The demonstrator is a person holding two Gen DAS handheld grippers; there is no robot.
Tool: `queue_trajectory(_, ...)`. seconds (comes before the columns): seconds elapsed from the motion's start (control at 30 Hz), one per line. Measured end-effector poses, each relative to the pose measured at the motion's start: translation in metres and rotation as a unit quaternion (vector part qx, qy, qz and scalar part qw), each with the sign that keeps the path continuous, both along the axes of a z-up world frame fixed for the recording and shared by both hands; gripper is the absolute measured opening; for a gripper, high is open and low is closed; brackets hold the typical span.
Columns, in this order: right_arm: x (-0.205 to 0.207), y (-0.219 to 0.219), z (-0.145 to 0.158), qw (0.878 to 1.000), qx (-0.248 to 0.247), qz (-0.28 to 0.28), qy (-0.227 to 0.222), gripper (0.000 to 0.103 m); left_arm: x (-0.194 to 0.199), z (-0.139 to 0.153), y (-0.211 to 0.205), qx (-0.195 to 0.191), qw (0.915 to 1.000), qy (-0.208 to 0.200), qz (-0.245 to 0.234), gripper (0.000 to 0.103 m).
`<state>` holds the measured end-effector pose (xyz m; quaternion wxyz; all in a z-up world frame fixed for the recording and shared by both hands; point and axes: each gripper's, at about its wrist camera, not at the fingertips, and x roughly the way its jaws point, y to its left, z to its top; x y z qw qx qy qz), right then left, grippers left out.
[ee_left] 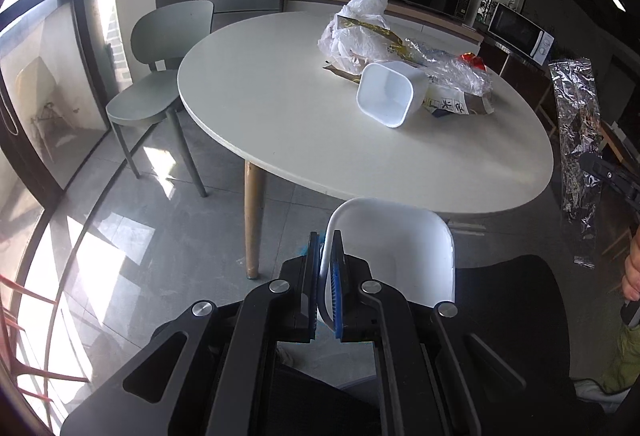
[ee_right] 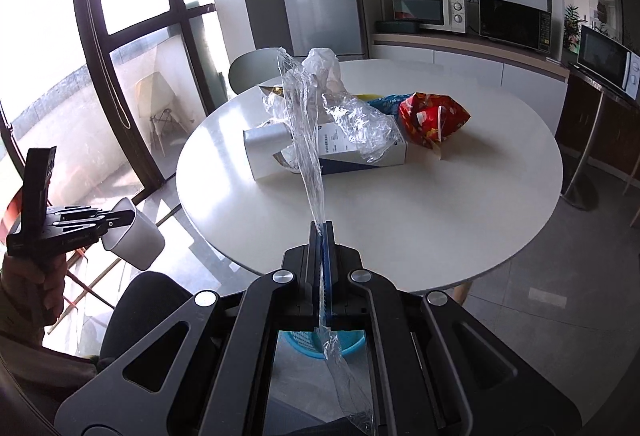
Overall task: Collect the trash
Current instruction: 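Carry the white cup with the left tool and the plastic bag with the right tool to the blue wastebasket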
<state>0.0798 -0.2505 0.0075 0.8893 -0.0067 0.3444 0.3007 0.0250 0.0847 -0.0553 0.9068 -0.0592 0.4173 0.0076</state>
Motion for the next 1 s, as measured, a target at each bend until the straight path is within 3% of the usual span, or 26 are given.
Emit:
queue_trajectory(0.43, -0.042, 0.027, -0.079, 0.994, -0.042, 0.055, 0.085, 0.001, 0.01, -0.071, -0.005, -0.02, 0.9976, 0.067, -0.005, 0.005)
queue_trajectory(0.67, -0.027, 0.043, -0.133, 0.986, -0.071, 0.053, 0.14, 0.001, 0.021, -0.094, -0.013, -0.021, 0.9966, 0.08, 0.001, 0.005)
queue_trajectory(0.87, -0.005, 0.057, -0.179, 0.978, -0.081, 0.043, 0.187, 0.001, 0.045, -0.137, -0.01, -0.046, 0.9909, 0.126, 0.009, 0.005)
queue_trajectory(1.0, 0.008, 0.067, -0.216, 0.969, -0.077, 0.035, 0.233, 0.001, 0.062, -0.166, -0.013, -0.025, 0.9884, 0.148, 0.019, 0.005)
